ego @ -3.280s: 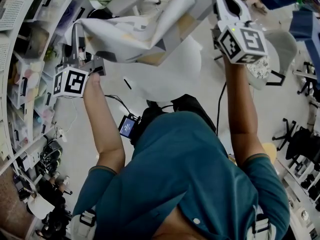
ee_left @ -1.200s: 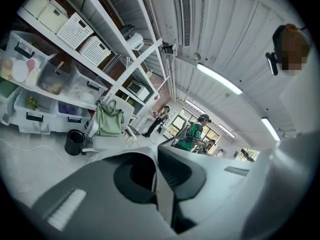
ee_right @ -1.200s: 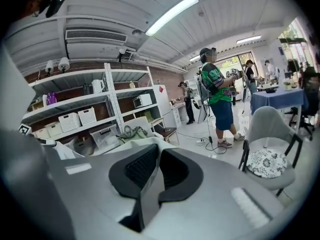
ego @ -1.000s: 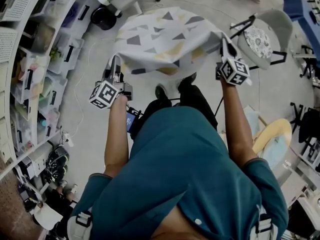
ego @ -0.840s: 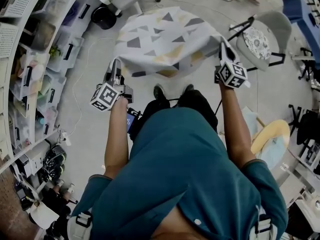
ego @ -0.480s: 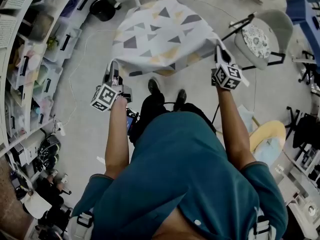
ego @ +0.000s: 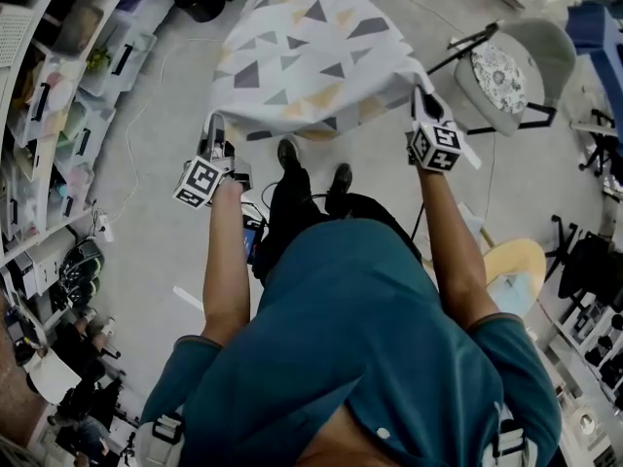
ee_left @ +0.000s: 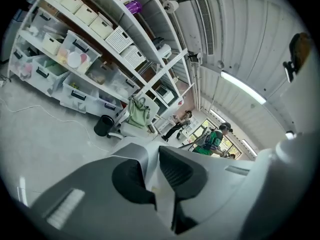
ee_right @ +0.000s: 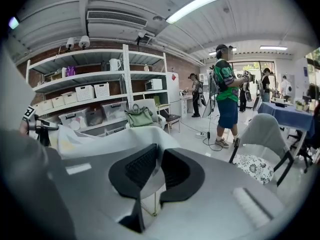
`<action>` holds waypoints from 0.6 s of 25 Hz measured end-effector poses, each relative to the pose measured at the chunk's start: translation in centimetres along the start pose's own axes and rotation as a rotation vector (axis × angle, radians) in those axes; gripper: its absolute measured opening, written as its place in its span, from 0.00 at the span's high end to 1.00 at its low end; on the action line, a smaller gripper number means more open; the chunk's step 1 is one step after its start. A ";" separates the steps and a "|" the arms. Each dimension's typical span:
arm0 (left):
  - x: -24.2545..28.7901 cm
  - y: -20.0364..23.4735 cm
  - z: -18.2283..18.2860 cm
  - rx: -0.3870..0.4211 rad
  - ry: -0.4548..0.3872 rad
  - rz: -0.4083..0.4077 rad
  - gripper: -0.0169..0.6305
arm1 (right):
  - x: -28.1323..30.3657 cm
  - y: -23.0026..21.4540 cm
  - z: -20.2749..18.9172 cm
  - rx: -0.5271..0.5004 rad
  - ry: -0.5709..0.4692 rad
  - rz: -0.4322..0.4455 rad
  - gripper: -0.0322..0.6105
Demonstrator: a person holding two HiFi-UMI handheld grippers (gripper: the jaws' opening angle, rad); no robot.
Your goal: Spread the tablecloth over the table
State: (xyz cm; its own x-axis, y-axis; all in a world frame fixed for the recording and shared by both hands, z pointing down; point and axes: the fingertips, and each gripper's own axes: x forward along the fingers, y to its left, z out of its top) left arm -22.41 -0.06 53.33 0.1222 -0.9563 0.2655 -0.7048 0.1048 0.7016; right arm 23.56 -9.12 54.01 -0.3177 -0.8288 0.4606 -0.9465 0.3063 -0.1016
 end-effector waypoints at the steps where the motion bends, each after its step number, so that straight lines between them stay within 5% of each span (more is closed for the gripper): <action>1: -0.1 0.0 0.0 0.003 -0.005 0.001 0.94 | -0.1 0.1 0.4 -0.026 -0.003 -0.001 0.91; 5: 0.3 -0.8 0.2 0.061 -0.005 -0.001 0.94 | 1.1 -0.9 1.7 -0.060 -0.024 -0.004 0.91; 15: 2.1 2.7 -3.2 0.022 0.059 0.063 0.93 | 4.3 -3.1 -6.0 0.225 0.120 0.020 0.90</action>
State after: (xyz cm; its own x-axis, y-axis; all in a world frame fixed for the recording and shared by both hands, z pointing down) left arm -21.84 -0.90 57.87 0.1178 -0.9303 0.3474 -0.7274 0.1573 0.6680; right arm 25.42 -10.82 61.59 -0.3403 -0.7580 0.5564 -0.9331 0.1991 -0.2995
